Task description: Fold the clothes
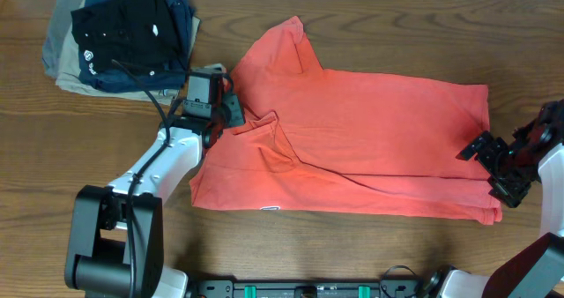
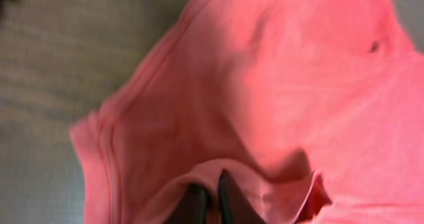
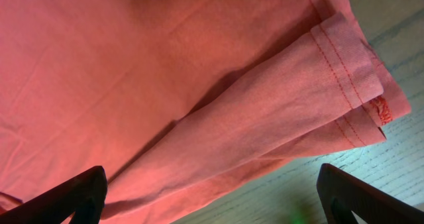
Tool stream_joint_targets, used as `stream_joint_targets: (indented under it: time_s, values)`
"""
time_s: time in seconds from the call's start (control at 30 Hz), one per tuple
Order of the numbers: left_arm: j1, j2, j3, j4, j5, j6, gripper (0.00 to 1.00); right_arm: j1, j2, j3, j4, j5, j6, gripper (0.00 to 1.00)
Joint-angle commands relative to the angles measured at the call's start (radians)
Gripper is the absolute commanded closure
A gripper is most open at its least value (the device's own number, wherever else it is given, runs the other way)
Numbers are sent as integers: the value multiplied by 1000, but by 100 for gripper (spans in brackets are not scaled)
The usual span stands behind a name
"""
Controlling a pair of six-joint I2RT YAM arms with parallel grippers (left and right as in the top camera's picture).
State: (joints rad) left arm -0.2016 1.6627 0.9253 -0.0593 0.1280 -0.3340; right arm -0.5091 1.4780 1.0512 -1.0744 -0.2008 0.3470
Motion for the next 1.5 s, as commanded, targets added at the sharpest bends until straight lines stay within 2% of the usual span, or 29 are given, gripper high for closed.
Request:
stream_joint_targets:
  time_s: [0.0,0.03,0.1,0.27,0.37,0.5,0.63,0.7,0.97,1.33,1.47]
  values:
    - [5,4,10,24,-26,0,39,13,0,-1,1,13,-15,1]
    - [5,4,10,25,-38,0,24,13,0,-1,0,13,-15,1]
    - [5,4,10,16,-58,0,10,13,0,-1,0,13,-15,1]
    - [5,-12,10,-33,-57,-24,7,13,0,-1,1,13,-15,1]
    - [5,-45,10,-90,-42,-62,8,13,0,-1,1,13,-15,1]
    - [3,-103,10,-193,95,-96,9,13,0,-2,3,13,-15,1]
    - [-27,-106,8,-322,187,-198,26,13,0,-18,24,13,-15,1]
    - [-57,-86,3,-364,188,-259,27,13,0,-34,39,13,-15,1]
    - [-152,0,-5,-309,213,-308,27,13,0,-96,69,13,-15,1]
    - [-168,84,-5,-217,212,-337,28,13,0,-102,69,13,-15,1]
    - [-168,86,-4,-181,212,-333,39,13,0,-102,69,13,-15,1]
